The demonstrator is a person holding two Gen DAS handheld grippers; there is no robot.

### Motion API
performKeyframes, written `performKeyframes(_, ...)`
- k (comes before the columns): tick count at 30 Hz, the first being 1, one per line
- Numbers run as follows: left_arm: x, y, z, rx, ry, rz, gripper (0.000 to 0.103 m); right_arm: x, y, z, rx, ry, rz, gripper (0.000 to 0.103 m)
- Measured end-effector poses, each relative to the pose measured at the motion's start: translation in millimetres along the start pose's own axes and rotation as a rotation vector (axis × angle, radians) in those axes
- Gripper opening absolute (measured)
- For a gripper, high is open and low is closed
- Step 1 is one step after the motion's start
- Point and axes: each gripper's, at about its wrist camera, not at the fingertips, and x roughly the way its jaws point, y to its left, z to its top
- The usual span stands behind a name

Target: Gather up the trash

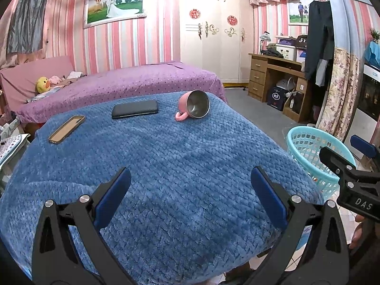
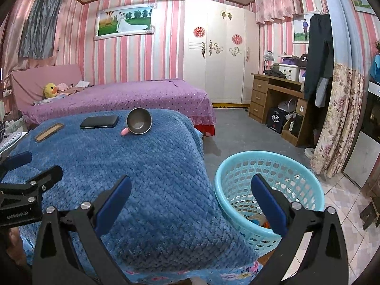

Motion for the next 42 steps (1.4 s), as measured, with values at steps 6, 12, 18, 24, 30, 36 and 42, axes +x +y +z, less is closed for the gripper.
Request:
performKeyframes(6, -0.8, 1.9, -1.3, 0.004, -0.002, 0.012, 0.098, -2.4, -0.2, -0.7, -0.003, -0.013, 0.001, 0.098)
performKeyframes(12, -0.9, 3.4, -2.0, 0.001, 0.001, 0.013, 0.098, -2.1, 0.3, -1.3, -0.004, -0.012, 0.002, 0.098)
performKeyframes(18, -2.1, 4.7, -1.9, -0.001, 0.002, 0.014, 0.098, -1.9, 1.0, -1.3, -0.006, -0.01, 0.002, 0.098)
performKeyframes(24, -1.9, 6.0, -1.1, -0.002, 0.003, 0.018, 0.098, -2.0, 1.1, -1.6, -0.006, -0.011, 0.002, 0.098)
performKeyframes(30, -2.0, 6.6, -1.1, 0.0, 0.0, 0.019, 0.098, -1.6, 1.6, -1.8, -0.008, -0.01, 0.002, 0.098)
performKeyframes(36, -2.0, 6.9, -1.4, -0.003, -0.001, 0.02, 0.098, -1.6, 2.0, -2.1, -0.007, -0.011, 0.002, 0.098)
performKeyframes(42, -2.5, 4.5, -2.0, -0.005, -0.001, 0.023, 0.098, -1.4, 2.4, -2.4, -0.007, -0.011, 0.002, 0.098)
